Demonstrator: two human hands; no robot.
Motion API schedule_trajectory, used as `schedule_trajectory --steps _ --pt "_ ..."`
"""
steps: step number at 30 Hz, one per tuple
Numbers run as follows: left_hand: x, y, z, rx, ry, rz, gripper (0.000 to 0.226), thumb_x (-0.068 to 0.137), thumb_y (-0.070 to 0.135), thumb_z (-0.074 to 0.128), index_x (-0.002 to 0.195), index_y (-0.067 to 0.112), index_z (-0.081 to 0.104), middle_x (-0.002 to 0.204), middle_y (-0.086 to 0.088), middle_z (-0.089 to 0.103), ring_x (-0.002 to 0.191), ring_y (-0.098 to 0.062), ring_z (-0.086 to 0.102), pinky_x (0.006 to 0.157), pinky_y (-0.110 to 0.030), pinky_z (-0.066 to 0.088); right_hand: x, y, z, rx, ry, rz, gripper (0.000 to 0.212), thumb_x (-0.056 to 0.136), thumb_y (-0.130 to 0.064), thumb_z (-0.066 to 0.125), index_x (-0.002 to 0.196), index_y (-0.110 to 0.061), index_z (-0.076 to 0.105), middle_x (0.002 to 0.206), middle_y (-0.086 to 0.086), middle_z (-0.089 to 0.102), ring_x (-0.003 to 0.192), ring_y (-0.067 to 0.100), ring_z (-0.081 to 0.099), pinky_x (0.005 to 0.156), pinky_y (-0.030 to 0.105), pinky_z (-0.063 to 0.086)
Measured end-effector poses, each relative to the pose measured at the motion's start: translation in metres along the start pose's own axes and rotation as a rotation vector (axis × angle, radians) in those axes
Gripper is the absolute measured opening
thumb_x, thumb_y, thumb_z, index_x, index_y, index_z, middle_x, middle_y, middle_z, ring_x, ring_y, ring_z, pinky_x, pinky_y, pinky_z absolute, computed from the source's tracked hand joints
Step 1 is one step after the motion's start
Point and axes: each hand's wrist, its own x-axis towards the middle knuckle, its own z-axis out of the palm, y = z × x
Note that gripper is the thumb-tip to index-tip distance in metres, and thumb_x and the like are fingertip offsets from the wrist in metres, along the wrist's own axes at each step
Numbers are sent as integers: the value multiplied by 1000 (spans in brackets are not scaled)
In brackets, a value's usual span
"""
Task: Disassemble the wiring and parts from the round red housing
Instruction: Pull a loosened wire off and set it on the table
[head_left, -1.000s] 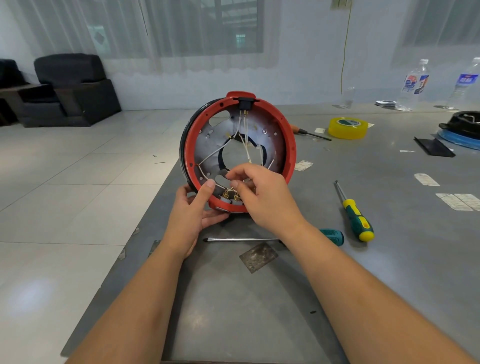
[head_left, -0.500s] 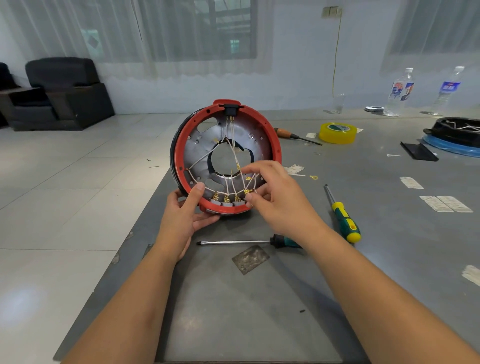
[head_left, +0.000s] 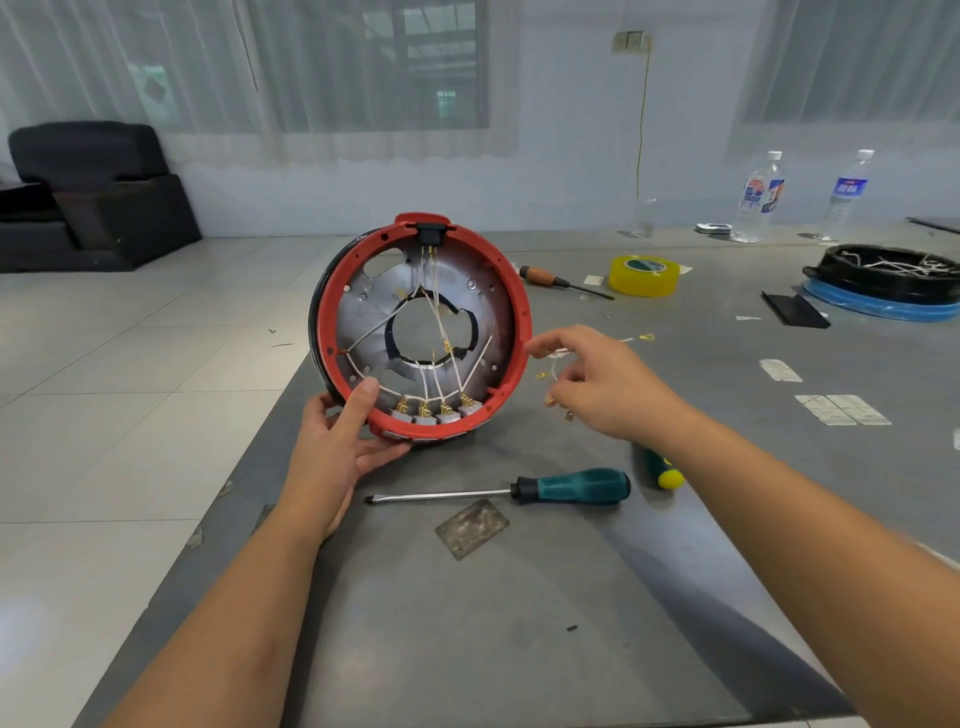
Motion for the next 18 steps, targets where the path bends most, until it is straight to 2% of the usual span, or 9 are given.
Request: schedule_trajectory --steps 2,4,5,7,10,13,16,18 --pt "1 0 1 -12 10 -8 91 65 64 84 135 20 48 127 -15 72 98 -38 79 74 -44 67 8 13 -8 -5 45 131 33 88 -5 58 109 -29 67 97 -9 71 69 -1 68 49 18 51" --pt "4 1 3 -16 14 -22 92 64 64 85 136 20 48 125 -13 72 97 -38 79 73 -44 67 19 27 -14 -40 95 237 21 89 -12 60 98 -29 69 81 -6 73 64 -3 66 45 15 45" --pt "6 2 4 -23 15 -27 91 65 63 85 135 19 49 124 -12 72 97 -39 79 72 -44 67 25 33 -16 -76 104 254 17 90 -14 62 94 -28 69 83 -6 73 68 0 67 50 16 47" --pt "10 3 6 -54 9 -38 86 68 61 85 132 15 51 122 -14 72 96 -40 79 72 -44 67 40 45 -19 -190 80 238 15 90 -13 66 94 -26 70 93 -7 71 87 8 66 69 21 50" --pt "15 5 7 -82 6 -67 82 72 58 84 131 10 53 124 -17 70 96 -41 78 74 -45 67 67 55 -16 -337 -44 203 23 93 -5 59 101 -24 68 97 -8 70 100 14 66 87 28 52" --pt "18 3 8 -80 20 -82 77 82 54 81 136 9 51 128 -18 68 97 -43 78 75 -46 67 93 61 -9 -439 -185 203 38 91 3 49 110 -25 66 108 -7 70 104 15 64 85 25 49" --pt "19 -1 6 -70 23 -58 76 75 57 83 129 13 51 128 -18 69 97 -43 78 74 -46 67 112 68 0 -571 -286 153 45 91 4 48 119 -24 68 123 -4 66 102 14 57 87 26 47" --pt "20 -3 4 -68 13 -48 76 74 57 83 127 13 52 128 -18 69 96 -43 78 73 -46 67 118 72 6 -649 -318 110 44 93 2 52 122 -25 68 129 1 61 106 17 55 89 28 44"
